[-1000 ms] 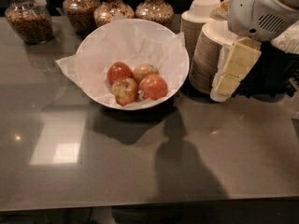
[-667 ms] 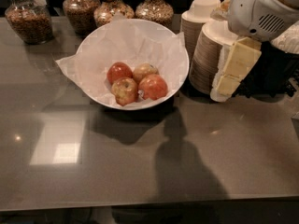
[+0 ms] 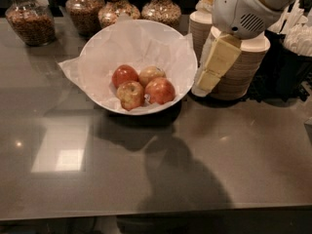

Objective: Pick apple from white bowl

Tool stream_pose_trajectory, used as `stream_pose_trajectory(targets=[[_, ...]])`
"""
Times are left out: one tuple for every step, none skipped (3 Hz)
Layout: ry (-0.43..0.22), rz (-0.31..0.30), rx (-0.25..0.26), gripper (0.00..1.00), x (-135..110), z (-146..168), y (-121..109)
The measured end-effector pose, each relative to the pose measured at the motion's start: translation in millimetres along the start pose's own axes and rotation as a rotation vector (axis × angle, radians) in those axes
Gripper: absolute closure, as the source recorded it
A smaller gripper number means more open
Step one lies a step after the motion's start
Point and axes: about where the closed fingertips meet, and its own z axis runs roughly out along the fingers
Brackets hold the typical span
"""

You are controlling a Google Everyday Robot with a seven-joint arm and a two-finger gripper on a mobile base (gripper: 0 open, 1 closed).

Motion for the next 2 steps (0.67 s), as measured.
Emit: stream_pose_trajectory(targets=[[-0.048,-0.013,0.004,0.10,-13.7,7.7,-4.3],[-0.079,0.000,-0.008,0.22,-14.9,13.7,-3.5]])
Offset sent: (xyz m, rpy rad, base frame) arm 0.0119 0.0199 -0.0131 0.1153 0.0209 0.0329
